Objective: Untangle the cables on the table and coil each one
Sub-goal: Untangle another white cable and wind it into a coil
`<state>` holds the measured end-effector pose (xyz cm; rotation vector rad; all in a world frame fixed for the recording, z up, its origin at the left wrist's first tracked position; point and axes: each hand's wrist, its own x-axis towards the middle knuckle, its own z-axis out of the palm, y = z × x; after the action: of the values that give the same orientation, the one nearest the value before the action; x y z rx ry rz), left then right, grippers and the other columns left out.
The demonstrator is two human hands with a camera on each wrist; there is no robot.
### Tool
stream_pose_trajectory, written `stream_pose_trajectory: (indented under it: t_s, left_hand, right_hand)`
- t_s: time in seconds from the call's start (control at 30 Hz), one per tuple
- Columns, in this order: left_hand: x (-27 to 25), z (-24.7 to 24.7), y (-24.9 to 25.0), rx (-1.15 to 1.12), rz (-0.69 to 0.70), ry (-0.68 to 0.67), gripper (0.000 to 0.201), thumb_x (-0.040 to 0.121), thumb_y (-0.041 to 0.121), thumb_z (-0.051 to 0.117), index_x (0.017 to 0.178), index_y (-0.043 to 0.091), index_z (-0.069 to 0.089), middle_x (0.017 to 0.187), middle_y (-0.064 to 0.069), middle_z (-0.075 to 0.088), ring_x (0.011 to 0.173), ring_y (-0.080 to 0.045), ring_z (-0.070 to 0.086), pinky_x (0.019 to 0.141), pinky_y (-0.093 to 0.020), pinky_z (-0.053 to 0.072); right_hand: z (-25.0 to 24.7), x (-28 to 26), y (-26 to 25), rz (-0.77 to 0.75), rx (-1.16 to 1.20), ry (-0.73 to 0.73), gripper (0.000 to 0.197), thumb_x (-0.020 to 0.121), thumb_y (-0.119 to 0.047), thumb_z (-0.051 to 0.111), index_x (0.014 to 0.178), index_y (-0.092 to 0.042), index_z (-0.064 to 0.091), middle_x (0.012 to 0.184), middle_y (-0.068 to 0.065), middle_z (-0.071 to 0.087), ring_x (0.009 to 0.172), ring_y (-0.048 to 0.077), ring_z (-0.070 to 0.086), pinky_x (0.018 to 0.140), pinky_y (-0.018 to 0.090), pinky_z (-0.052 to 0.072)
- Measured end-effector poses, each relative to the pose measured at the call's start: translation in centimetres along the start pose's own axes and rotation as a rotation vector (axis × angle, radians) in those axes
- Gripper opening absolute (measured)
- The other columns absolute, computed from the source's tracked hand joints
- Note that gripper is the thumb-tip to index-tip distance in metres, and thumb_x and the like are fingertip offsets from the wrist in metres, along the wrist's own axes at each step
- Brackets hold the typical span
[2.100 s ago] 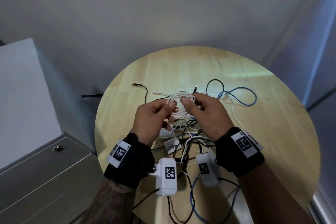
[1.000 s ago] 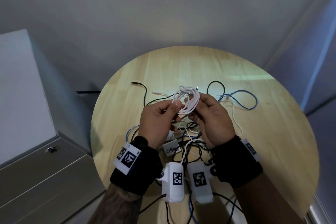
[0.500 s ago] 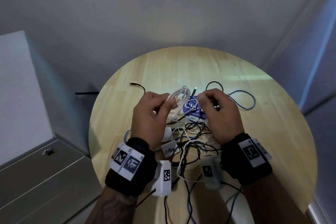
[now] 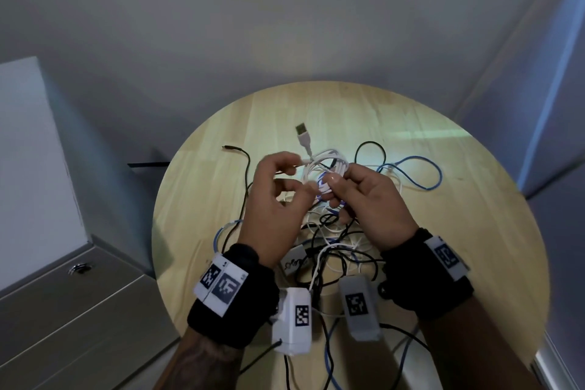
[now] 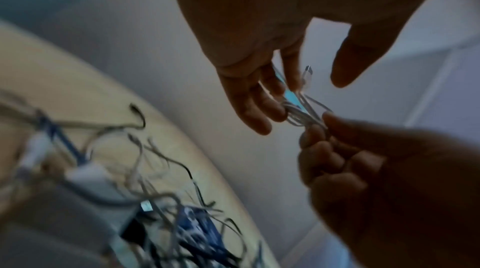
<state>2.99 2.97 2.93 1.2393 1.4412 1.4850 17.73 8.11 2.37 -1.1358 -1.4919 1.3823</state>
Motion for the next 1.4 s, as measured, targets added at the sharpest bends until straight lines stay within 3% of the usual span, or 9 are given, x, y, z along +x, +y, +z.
stream_pose_trajectory:
  t_s: [0.13,0.43,0.6,0.73,0.9,1.0,1.13,1.27,1.4]
  left_hand:
    - [0.6,-0.2,0.1,-0.138,-0.205,0.118,0.031,0.088,0.019,0.070,0.117,0.014,0.059,0.101,-0.002,0.065,0.072,-0.005,0.065,0.058,-0.019,0.052]
    - [0.9,-2.0,-0.7,-0.127,-0.309,-0.207,0.020,0.098,0.013,0.056,0.105,0.006,0.073,0.080,0.000,0.070,0.075,-0.011,0.061,0.057,-0.024,0.050]
    - [0.7,-1.9,-0.6,0.090,-0.132,-0.166,0.021,0.096,0.009,0.058,0.083,0.011,0.074,0.061,0.012,0.063,0.057,-0.001,0.052,0.053,-0.015,0.041]
    - [0.7,-1.4,-1.5,0.315,-0.010,-0.259,0.025,0.096,0.018,0.059,0.074,0.012,0.068,0.066,-0.002,0.066,0.065,-0.021,0.059,0.065,-0.040,0.050]
    - [0.4,-0.7,-1.9,0.402,0.003,-0.377,0.019,0.097,0.021,0.057,0.084,0.016,0.071,0.069,-0.001,0.066,0.068,-0.021,0.062,0.069,-0.040,0.050]
    - [0.6,-1.0,-1.9,0.374,0.002,-0.388,0.021,0.098,0.024,0.057,0.083,0.016,0.071,0.070,-0.003,0.065,0.068,-0.024,0.059,0.068,-0.039,0.049]
    - [0.8,-1.4,-1.1,0.314,0.011,-0.345,0.025,0.097,0.020,0.059,0.079,0.033,0.069,0.064,0.011,0.061,0.062,-0.005,0.053,0.063,-0.024,0.042]
    - [0.6,-1.3,-0.4,0.194,-0.027,-0.227,0.024,0.097,0.015,0.059,0.076,0.011,0.069,0.055,0.016,0.054,0.051,0.002,0.044,0.051,-0.014,0.035]
    - [0.5,-0.8,-0.3,0.166,-0.028,-0.104,0.027,0.097,0.016,0.058,0.072,0.013,0.068,0.055,0.015,0.057,0.045,0.001,0.044,0.051,-0.017,0.039]
  right_hand:
    - [0.4,-0.1,0.2,-0.021,-0.062,-0.066,0.017,0.098,-0.024,0.059,0.093,-0.009,0.066,0.071,0.000,0.066,0.068,0.018,0.059,0.055,0.032,0.047]
    - [-0.2,-0.3,0.2,-0.013,-0.176,-0.225,0.018,0.099,-0.024,0.056,0.101,-0.011,0.068,0.075,-0.004,0.067,0.069,0.006,0.058,0.063,0.021,0.045]
    - [-0.5,-0.5,-0.1,-0.065,-0.475,-0.151,0.018,0.095,-0.039,0.060,0.110,-0.032,0.064,0.097,-0.010,0.064,0.083,0.007,0.060,0.080,0.035,0.053]
    - [-0.1,-0.6,-1.3,-0.145,-0.310,-0.004,0.045,0.089,-0.042,0.066,0.132,-0.041,0.052,0.121,-0.021,0.057,0.106,0.003,0.056,0.081,0.017,0.046]
    - [-0.5,-0.3,-1.7,-0.279,-0.317,-0.002,0.009,0.094,-0.020,0.063,0.098,-0.024,0.070,0.097,-0.009,0.070,0.090,0.011,0.063,0.077,0.027,0.049]
    - [-1.3,-0.1,-2.2,-0.201,0.010,0.062,0.008,0.102,-0.014,0.049,0.100,-0.014,0.056,0.092,0.002,0.075,0.082,0.015,0.062,0.068,0.022,0.046]
    - [-1.9,0.1,-2.2,-0.236,0.168,0.144,0.016,0.102,-0.005,0.044,0.114,-0.013,0.051,0.089,0.009,0.072,0.078,0.018,0.060,0.061,0.024,0.046]
    - [-1.8,0.1,-1.3,-0.212,0.088,0.169,0.025,0.093,0.004,0.056,0.111,-0.013,0.060,0.093,0.009,0.069,0.076,0.014,0.065,0.068,0.026,0.053]
    - [-1.0,0.2,0.4,-0.155,-0.146,0.210,0.009,0.087,-0.010,0.071,0.092,-0.017,0.071,0.085,-0.002,0.070,0.076,0.011,0.064,0.076,0.033,0.056]
